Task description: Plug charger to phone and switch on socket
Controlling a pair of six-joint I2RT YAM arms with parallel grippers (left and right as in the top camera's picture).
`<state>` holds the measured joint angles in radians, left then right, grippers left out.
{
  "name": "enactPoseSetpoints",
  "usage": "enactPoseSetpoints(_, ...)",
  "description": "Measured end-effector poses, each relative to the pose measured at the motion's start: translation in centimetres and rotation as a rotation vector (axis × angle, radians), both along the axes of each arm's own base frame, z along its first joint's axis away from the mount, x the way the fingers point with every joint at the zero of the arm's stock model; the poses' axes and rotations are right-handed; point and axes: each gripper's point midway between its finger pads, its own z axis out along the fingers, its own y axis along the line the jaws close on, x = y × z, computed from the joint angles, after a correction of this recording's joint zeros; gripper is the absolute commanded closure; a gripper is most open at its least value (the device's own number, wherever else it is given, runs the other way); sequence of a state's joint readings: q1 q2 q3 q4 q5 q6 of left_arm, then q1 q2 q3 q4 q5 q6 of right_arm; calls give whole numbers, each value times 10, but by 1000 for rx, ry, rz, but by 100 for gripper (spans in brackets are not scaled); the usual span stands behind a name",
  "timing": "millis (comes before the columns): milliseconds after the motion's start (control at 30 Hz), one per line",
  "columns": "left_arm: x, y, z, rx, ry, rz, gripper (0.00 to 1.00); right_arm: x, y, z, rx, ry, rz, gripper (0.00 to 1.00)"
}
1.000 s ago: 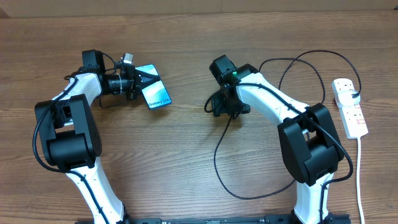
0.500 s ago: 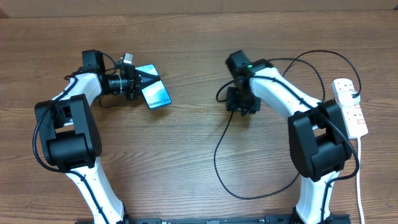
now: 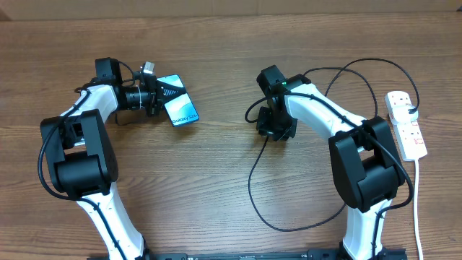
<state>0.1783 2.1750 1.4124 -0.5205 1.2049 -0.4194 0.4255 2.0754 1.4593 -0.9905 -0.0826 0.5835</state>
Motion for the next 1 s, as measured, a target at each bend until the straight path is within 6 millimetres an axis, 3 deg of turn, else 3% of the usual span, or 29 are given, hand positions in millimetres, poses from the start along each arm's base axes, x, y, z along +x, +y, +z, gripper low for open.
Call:
enactPoseSetpoints(700, -1, -1, 3, -20, -4, -6, 96, 11, -2, -5, -3, -41, -26, 70)
enactPoseSetpoints(1000, -1, -2, 4, -25, -5, -7, 96, 13, -5, -6, -3, -38, -52, 78)
